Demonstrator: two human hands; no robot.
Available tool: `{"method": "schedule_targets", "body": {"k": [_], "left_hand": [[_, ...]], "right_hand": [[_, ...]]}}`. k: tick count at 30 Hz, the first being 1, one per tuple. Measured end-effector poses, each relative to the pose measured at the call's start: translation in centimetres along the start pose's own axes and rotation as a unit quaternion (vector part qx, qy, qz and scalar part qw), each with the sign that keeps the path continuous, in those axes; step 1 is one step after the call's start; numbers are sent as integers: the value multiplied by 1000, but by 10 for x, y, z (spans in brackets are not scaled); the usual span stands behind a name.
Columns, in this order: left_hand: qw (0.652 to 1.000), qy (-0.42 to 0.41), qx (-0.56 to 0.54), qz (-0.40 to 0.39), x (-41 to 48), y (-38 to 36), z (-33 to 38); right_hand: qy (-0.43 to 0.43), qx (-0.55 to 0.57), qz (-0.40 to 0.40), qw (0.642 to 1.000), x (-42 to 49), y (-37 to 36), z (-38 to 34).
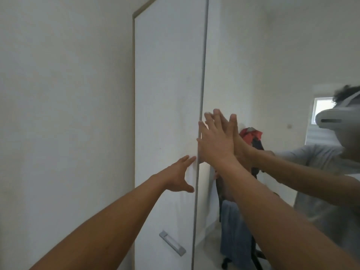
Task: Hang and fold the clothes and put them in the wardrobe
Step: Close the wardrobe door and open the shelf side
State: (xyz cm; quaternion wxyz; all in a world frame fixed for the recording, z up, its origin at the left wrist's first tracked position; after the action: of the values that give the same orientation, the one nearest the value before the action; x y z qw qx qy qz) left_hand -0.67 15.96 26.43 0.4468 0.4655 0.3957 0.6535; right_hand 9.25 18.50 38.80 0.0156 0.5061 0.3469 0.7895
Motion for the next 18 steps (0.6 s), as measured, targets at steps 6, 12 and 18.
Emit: {"method": "schedule_targets", "body": {"k": [6,12,18], "left_hand": [[999,-47,3,-7,-38,-2,53],[995,-102,-4,-2,-68,-12,93],[981,-185,-31,-46,-118,-57,152]], "right_hand": [[-23,94,-11,995,-61,28,31],[-125,116,-92,981,-137,45,73],[-249,138,-135,949,-267,72,112]]}}
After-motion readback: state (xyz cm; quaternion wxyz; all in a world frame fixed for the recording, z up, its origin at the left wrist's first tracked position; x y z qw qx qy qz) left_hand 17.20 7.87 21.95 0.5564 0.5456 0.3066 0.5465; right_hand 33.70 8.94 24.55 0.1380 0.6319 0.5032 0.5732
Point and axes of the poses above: each hand's wrist, its own x-axis towards the middle knuckle, its own y-axis out of the back of the hand, z = x × y, the point moved 10 cm from there along x, towards the middle knuckle, and after that the axes turned 1 degree about -y, right-handed, at the moved point
